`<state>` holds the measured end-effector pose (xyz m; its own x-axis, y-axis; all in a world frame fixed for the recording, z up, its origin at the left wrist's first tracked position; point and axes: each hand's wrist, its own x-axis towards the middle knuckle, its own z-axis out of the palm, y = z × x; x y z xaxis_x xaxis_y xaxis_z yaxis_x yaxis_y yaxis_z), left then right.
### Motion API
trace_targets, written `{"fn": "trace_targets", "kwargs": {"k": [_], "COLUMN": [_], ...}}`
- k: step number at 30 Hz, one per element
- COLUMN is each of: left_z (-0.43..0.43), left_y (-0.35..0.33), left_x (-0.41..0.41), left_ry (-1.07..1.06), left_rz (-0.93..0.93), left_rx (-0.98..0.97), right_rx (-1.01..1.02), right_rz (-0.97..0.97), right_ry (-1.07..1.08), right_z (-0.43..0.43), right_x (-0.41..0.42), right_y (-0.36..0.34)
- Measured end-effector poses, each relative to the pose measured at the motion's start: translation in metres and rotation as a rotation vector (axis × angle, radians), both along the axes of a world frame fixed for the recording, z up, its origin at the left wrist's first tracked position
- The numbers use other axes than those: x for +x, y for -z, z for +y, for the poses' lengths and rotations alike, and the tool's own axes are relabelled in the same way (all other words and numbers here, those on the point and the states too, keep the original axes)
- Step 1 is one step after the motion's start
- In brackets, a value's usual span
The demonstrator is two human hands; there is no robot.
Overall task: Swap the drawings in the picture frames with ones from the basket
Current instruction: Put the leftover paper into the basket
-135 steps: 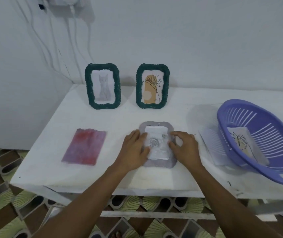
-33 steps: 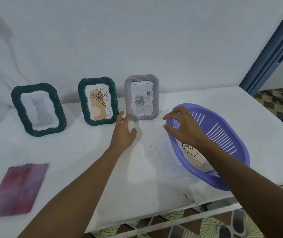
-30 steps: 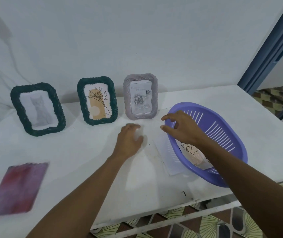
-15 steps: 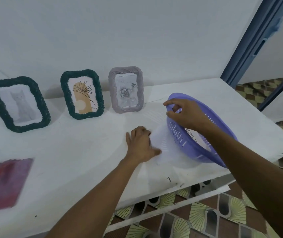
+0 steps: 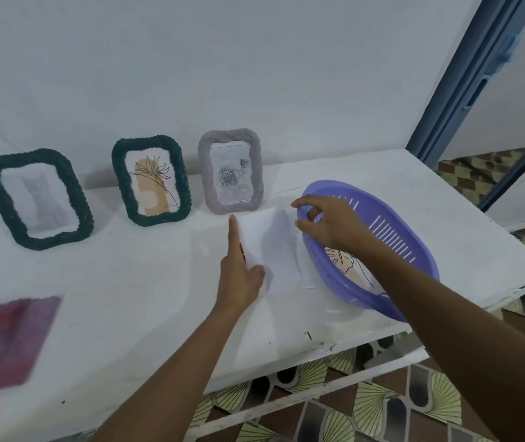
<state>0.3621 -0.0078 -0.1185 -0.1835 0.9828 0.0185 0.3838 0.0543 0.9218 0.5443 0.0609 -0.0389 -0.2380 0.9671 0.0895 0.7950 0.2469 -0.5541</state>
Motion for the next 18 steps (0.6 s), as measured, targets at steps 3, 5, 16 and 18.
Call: {"fn": "trace_targets", "kwargs": {"k": [3, 5, 16, 18], "left_z": [0.001, 0.003, 0.017, 0.019], "left_y": [-0.011, -0.019, -0.077, -0.080], "left_x": [-0.020, -0.034, -0.041, -0.038], "left_ry": [-0.059, -0.080, 0.089, 0.128], "left_rz": [-0.158, -0.216, -0.267, -0.275], "left_rx": [-0.044, -0.029, 0.178, 0.203], "right_rx": [-0.014, -0.016, -0.065, -0.040], "right_rz": [-0.004, -0.005, 0.651, 0.701], "right_ry": [-0.021, -0.043, 0.008, 0.055], "right_z": [-0.001, -0.001, -0.019, -0.021], "right_x": [-0.011, -0.018, -0.048, -0.050], "right_y": [0.002, 0.000, -0.029, -0.030]}}
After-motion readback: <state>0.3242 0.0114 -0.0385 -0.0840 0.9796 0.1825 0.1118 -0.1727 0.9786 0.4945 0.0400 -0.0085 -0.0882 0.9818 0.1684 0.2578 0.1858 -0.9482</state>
